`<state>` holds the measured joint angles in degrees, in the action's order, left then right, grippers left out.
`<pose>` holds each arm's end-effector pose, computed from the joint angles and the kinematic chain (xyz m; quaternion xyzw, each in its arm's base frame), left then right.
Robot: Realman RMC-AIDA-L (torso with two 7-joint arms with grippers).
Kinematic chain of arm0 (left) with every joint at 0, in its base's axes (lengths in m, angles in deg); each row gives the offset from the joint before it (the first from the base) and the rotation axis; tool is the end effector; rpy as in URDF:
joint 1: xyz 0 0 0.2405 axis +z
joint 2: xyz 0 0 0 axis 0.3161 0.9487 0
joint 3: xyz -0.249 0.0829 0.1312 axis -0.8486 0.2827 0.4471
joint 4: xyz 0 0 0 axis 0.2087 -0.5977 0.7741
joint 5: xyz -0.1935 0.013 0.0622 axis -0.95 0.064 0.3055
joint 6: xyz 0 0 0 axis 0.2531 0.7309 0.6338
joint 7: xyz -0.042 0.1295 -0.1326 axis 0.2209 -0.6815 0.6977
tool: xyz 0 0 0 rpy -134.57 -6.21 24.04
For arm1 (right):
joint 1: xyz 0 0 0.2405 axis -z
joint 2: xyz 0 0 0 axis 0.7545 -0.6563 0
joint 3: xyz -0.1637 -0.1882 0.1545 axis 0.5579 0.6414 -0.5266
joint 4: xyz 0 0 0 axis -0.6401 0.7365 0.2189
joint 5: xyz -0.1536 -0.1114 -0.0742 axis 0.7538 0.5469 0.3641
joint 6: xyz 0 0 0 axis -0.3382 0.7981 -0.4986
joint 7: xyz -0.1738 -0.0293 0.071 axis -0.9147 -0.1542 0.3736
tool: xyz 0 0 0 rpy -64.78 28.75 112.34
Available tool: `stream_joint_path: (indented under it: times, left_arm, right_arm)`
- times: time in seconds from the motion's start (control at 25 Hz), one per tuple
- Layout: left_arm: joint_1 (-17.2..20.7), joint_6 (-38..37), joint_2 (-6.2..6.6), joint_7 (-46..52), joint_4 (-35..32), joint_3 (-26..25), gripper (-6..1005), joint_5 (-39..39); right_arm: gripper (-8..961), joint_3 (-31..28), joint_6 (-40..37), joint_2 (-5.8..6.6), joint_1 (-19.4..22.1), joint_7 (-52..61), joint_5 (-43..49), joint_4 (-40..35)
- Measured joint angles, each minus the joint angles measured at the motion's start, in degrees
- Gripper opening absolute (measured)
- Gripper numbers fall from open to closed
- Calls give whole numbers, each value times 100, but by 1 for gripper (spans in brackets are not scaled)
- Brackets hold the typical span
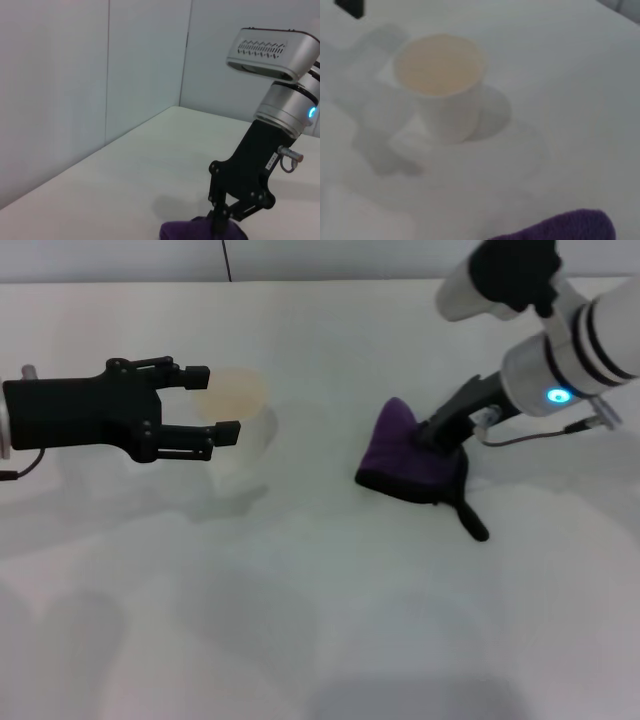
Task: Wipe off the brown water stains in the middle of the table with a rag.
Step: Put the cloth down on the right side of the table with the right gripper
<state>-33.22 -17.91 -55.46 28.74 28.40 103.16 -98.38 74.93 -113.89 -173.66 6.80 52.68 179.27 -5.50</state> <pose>-0.2456 0.3900 -0.0186 -0.9569 -0.1510 -0.2046 0.1407 0.1920 0.4333 -0.1021 -0.9451 0.2506 -0.0766 0.1951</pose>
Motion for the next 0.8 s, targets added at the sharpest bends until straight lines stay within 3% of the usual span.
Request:
stream_joint_path:
  times: [0.4, 0.8]
  left_arm:
    - [54, -14, -8, -35, -1, -5, 867, -19]
    - [270, -26, -8, -54, -1, -5, 867, -537]
  right_arm:
    - [79, -318, -62, 4, 801, 46, 179, -665]
    - [82, -679, -70, 45, 1458, -28, 274, -1099]
